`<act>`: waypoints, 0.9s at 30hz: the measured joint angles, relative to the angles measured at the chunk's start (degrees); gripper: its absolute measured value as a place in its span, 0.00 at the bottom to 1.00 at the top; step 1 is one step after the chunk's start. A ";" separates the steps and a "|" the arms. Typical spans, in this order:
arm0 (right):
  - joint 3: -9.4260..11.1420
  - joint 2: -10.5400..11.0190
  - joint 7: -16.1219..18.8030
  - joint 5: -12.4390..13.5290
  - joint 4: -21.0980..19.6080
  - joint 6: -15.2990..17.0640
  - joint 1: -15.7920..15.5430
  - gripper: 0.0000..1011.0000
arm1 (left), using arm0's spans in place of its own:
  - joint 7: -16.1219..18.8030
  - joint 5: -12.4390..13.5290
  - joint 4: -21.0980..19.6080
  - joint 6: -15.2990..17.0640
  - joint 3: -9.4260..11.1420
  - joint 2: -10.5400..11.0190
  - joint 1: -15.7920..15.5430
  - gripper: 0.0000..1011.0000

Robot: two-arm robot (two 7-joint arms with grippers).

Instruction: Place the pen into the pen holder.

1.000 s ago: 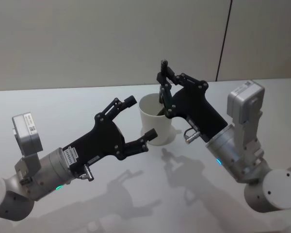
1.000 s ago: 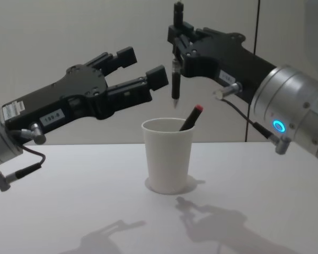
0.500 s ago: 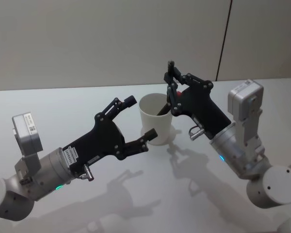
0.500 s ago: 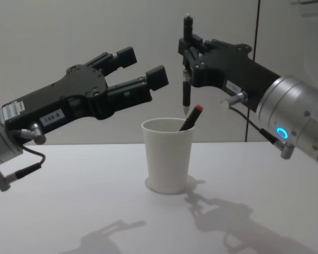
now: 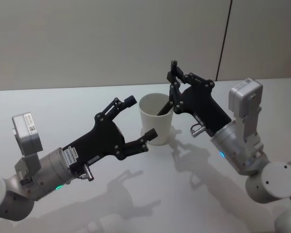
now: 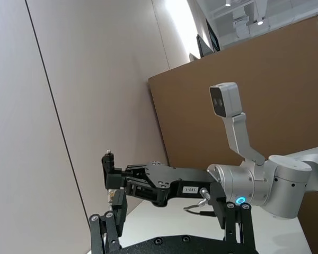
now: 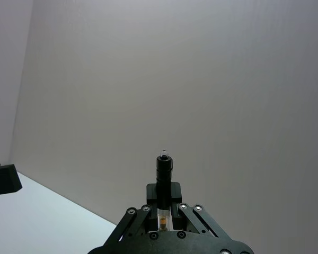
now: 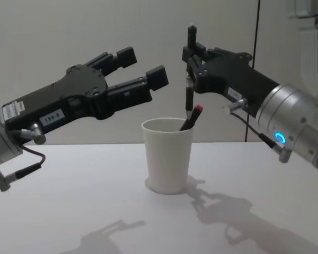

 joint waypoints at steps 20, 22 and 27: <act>0.24 -1.28 2.00 1.96 7.29 -2.90 3.56 0.64 | 0.00 0.00 0.00 0.00 0.00 0.00 0.00 0.99; 0.25 -1.35 2.08 2.10 7.70 -3.13 3.76 0.68 | 0.00 0.00 0.00 0.00 0.00 0.00 0.00 0.99; 0.29 -1.45 2.21 2.31 8.42 -3.53 4.09 0.85 | 0.00 0.00 0.00 0.00 0.00 0.00 0.00 0.99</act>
